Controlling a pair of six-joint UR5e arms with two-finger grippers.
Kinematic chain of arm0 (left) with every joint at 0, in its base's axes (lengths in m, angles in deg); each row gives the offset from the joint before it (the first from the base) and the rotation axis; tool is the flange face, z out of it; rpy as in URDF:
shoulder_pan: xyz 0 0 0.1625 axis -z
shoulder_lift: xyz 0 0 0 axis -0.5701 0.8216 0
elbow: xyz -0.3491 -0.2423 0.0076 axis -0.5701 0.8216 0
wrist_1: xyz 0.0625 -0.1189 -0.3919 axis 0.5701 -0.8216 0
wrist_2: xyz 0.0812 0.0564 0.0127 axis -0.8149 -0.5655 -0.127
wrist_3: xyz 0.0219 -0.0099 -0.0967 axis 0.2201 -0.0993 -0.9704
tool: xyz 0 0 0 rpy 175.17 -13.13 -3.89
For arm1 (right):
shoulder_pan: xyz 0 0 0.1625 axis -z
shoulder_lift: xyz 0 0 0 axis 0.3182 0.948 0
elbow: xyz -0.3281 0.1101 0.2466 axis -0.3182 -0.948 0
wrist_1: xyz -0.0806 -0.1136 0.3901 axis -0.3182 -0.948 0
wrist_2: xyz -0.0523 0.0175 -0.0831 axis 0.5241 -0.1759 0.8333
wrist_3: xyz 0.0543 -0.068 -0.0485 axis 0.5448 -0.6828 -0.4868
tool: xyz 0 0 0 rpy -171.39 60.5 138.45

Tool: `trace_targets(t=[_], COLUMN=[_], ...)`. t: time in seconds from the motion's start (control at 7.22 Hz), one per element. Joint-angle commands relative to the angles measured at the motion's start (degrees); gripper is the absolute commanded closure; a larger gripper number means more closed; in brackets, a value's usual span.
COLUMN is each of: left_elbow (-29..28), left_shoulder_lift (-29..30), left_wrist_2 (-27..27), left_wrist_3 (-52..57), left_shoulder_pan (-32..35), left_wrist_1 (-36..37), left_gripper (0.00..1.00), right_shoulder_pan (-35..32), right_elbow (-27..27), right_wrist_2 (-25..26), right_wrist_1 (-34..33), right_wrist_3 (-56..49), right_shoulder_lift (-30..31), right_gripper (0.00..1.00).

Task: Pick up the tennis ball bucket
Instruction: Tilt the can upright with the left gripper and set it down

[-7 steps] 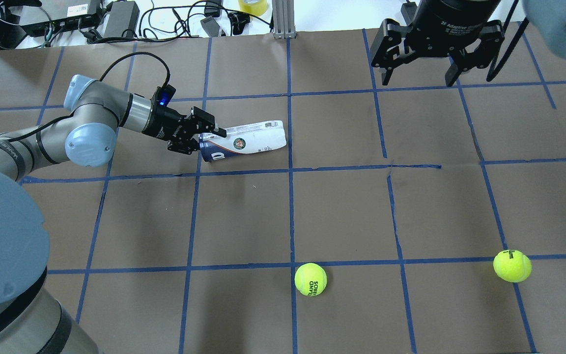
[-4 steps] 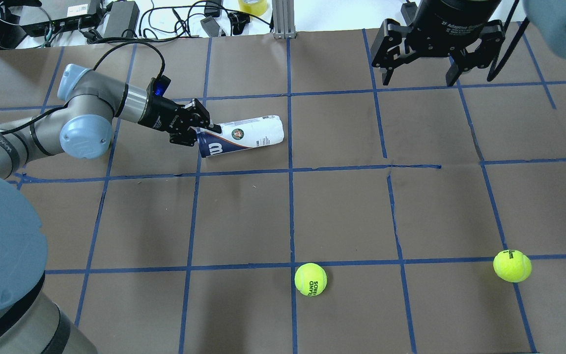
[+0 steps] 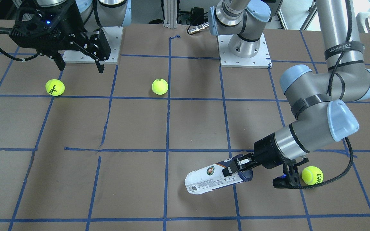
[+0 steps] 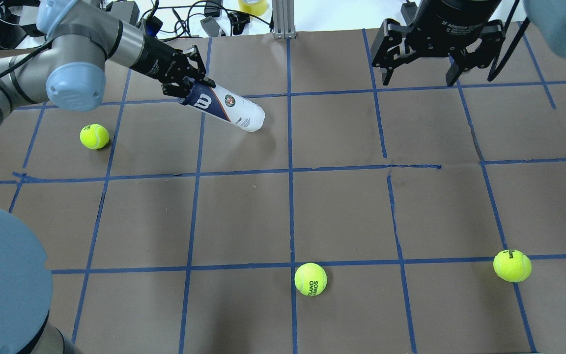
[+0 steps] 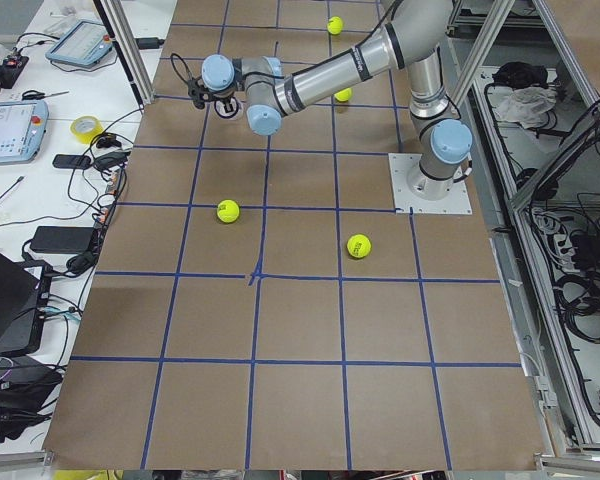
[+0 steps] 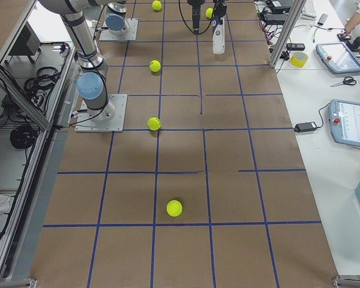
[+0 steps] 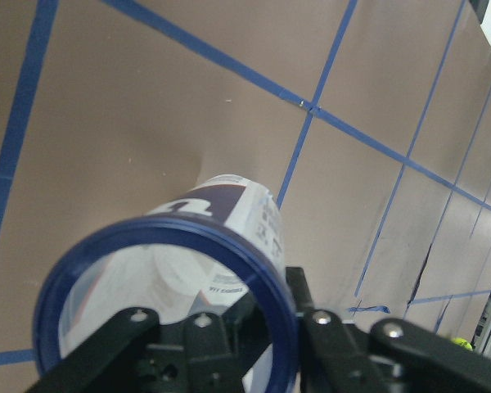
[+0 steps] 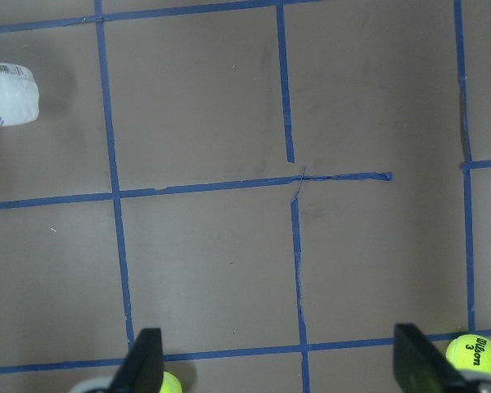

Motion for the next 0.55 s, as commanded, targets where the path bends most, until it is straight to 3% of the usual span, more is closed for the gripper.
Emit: trace_targets(t=[0.0,0.28,0.42], left_elbow=[-4.8,-5.2,-5.5], left_shoulder_lift=[-0.9,-1.0,-0.6], left_wrist_2=[-14.3,-25.7,-28.9], left_wrist_3=[-0.5,6.7,12.0], left_shoulder_pan=[7.6,12.6,13.1], left_wrist_1=[-1.9,-1.8,-1.7], left_gripper=[1.00,1.00,1.00], right_shoulder_pan=[0.0,0.0,0.0], right_elbow=[0.1,0.1,0.1], right_wrist_2=[0.0,-0.1,-0.2], right_wrist_1=[-0.1,-0.5,-0.5], right_wrist_3=[-0.2,-0.3,-0.1], right_shoulder_lift=[0.0,-0.1,-0.1], right_gripper=[0.00,0.00,0.00])
